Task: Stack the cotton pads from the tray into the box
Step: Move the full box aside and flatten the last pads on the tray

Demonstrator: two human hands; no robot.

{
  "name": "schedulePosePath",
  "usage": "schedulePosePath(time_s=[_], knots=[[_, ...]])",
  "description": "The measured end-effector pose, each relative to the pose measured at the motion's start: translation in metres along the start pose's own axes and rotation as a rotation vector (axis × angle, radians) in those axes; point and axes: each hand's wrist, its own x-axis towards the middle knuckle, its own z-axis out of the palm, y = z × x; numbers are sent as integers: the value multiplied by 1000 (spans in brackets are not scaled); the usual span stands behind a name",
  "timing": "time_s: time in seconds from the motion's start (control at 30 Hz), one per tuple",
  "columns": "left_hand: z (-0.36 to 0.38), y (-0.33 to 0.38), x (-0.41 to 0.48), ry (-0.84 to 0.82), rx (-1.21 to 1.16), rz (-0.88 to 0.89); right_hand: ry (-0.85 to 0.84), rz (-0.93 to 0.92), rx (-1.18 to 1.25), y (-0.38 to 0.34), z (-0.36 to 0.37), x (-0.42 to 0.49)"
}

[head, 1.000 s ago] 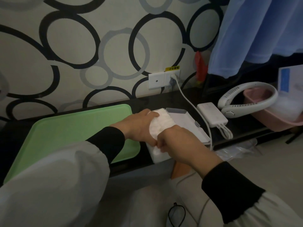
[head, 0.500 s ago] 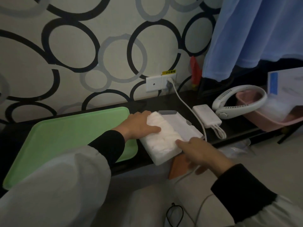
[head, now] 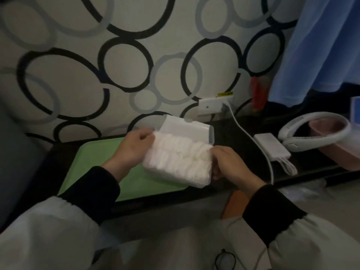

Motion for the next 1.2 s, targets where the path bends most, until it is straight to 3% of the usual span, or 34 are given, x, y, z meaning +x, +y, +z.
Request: schedulePosePath(time_s=[0.17,0.43,0.57,0.67,0.77,0.87,1.0,1.2], knots=[[-58,-50,-17,150,-134,-124,-162,-48,-23,-13,68,23],[-87,-108,-4,334,16,-234,-212,-103,-59,-15,132,49],[-99,-123,-6,245,240,-204,-198,-103,-355,-24,141,53],[-101,-116,-16,145,490,26,9,-372,-698,-43,140,40],[-91,-101,-29,-142,687,138,-217,-627,-805,-53,152,18],[-78,-98,-35,-298,892,167,-429,-659,-1006,-44,167,8],[-70,-103,-34,-377,1076,191,-466,-667,-1124,-37,174,9],[-67,-93,-23,-504,1019,42,-509,-599,-1055,-37,182,13]])
